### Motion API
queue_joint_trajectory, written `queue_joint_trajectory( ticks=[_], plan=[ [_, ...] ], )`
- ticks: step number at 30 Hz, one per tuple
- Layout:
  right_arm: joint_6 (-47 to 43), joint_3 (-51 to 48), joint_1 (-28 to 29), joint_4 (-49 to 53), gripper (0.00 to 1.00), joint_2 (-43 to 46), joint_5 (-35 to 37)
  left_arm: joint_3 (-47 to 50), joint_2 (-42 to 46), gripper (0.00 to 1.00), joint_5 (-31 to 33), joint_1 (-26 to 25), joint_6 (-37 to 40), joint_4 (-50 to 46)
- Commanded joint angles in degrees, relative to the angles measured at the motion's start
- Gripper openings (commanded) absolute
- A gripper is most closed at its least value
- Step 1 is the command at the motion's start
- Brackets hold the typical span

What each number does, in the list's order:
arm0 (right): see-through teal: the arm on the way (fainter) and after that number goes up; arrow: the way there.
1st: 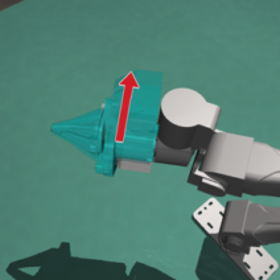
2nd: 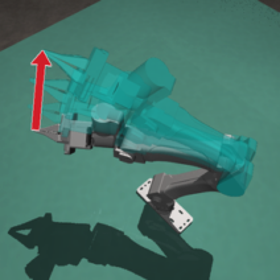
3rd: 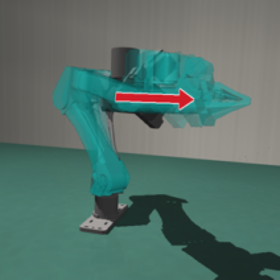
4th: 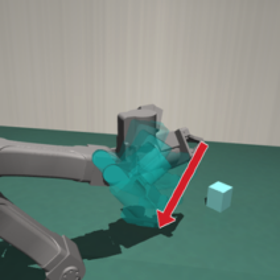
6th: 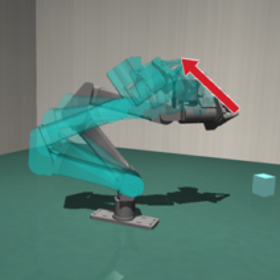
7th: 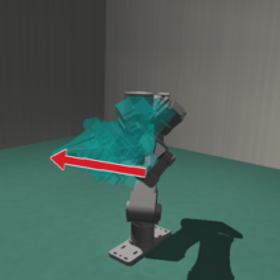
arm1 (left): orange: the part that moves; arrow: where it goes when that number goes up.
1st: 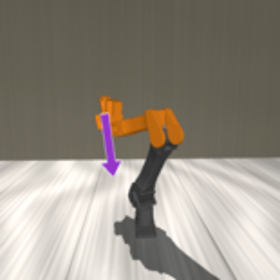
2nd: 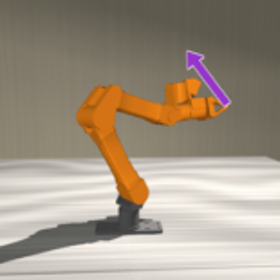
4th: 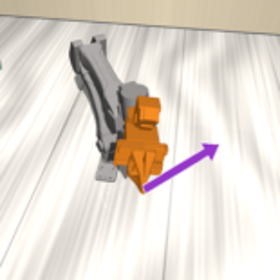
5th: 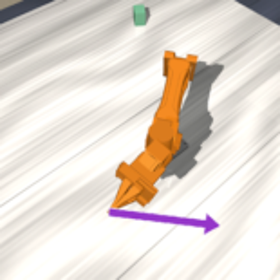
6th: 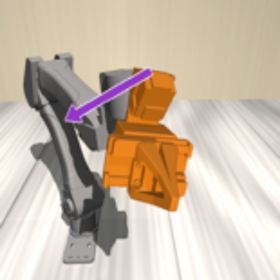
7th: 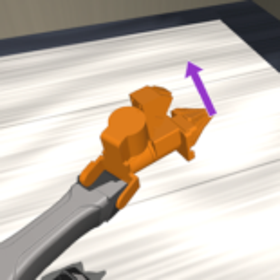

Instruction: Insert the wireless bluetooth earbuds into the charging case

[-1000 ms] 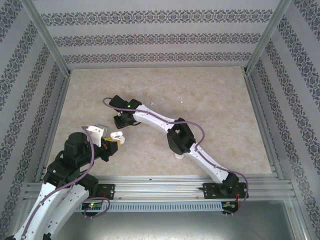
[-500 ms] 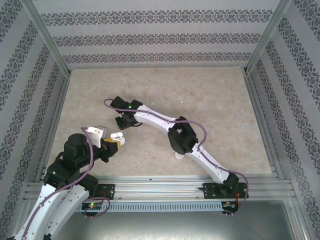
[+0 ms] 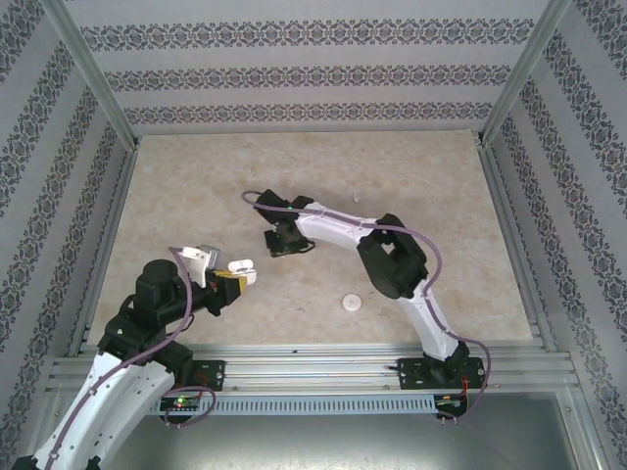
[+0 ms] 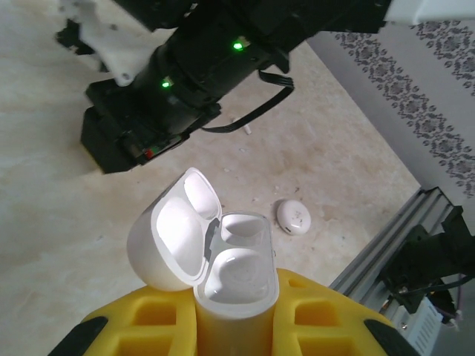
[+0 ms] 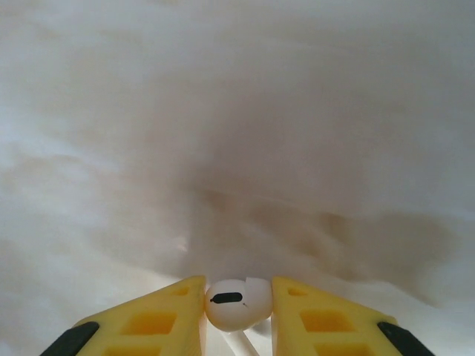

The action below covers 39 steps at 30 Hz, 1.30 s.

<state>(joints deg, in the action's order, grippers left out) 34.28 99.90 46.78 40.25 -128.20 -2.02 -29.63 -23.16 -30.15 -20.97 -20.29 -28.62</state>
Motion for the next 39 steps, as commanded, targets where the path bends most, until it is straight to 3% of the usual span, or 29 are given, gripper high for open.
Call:
queue_joint_trajectory(
  ticks=[1,11,15,22,32,39],
  plan=[
    [4.6,-7.5,-2.0,-4.1,0.25,6.2,3.0,1.3,-2.6,0.0,-4.2,0.4,-2.9,10.7],
    [9.9,-18.1,-4.1,-3.4,0.27,11.0,3.8,0.8,-11.0,0.0,-4.4,-1.3,-1.1,17.3],
    [10.0,-17.6,-4.1,-1.8,0.34,11.0,2.8,0.9,-11.4,0.0,-3.4,-1.6,-0.2,17.4],
    [4.7,-12.9,-5.1,4.6,0.5,13.3,-0.4,2.5,-11.3,0.0,-5.0,-1.9,3.5,18.8],
    [-6.1,-1.9,-7.5,15.7,0.52,9.6,-7.9,11.4,-12.2,0.0,-14.6,-5.5,10.1,41.6],
    [-9.9,5.5,-7.7,21.7,0.52,3.3,-8.6,12.2,-15.3,0.0,-12.8,-10.1,19.2,42.9]
  ],
)
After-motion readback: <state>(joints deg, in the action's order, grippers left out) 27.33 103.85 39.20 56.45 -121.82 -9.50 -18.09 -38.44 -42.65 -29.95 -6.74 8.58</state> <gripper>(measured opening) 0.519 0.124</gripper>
